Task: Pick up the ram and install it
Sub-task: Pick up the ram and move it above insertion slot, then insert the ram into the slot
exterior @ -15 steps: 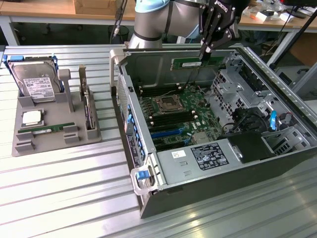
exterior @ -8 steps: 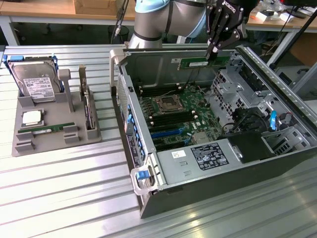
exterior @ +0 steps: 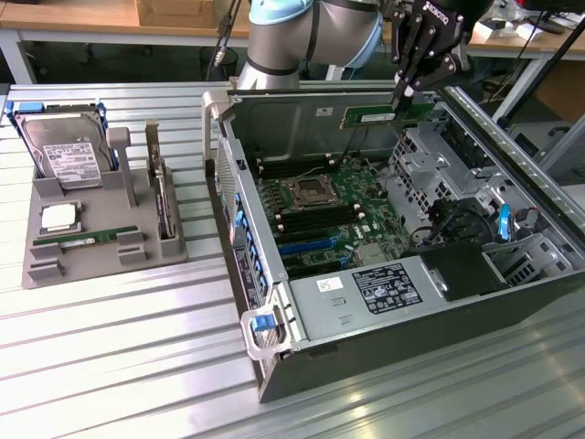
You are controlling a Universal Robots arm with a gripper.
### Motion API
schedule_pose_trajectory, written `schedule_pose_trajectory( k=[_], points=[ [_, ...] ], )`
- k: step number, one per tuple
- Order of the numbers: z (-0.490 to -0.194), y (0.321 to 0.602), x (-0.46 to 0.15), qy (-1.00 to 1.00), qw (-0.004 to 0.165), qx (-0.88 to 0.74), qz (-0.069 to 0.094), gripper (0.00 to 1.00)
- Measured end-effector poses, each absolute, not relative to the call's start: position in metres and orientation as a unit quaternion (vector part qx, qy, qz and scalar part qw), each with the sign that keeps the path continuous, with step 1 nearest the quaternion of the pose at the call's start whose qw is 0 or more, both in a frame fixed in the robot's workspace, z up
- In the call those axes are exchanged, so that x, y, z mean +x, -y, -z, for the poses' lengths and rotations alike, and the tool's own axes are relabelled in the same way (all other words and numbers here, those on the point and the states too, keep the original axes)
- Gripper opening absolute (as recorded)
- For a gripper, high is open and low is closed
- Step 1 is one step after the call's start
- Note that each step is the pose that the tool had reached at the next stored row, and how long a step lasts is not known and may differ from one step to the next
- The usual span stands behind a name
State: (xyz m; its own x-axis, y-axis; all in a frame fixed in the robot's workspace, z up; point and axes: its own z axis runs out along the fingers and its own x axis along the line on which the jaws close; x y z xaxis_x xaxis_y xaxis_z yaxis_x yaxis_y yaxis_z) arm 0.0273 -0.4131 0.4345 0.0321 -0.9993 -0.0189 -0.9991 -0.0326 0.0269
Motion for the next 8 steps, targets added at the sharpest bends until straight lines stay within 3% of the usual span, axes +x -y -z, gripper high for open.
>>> schedule_pose_trajectory(
  k=[8],
  points=[
    [-0.4344,0.4131,0.0277,0.695,0.003,0.718,0.016,0.12]
  ],
)
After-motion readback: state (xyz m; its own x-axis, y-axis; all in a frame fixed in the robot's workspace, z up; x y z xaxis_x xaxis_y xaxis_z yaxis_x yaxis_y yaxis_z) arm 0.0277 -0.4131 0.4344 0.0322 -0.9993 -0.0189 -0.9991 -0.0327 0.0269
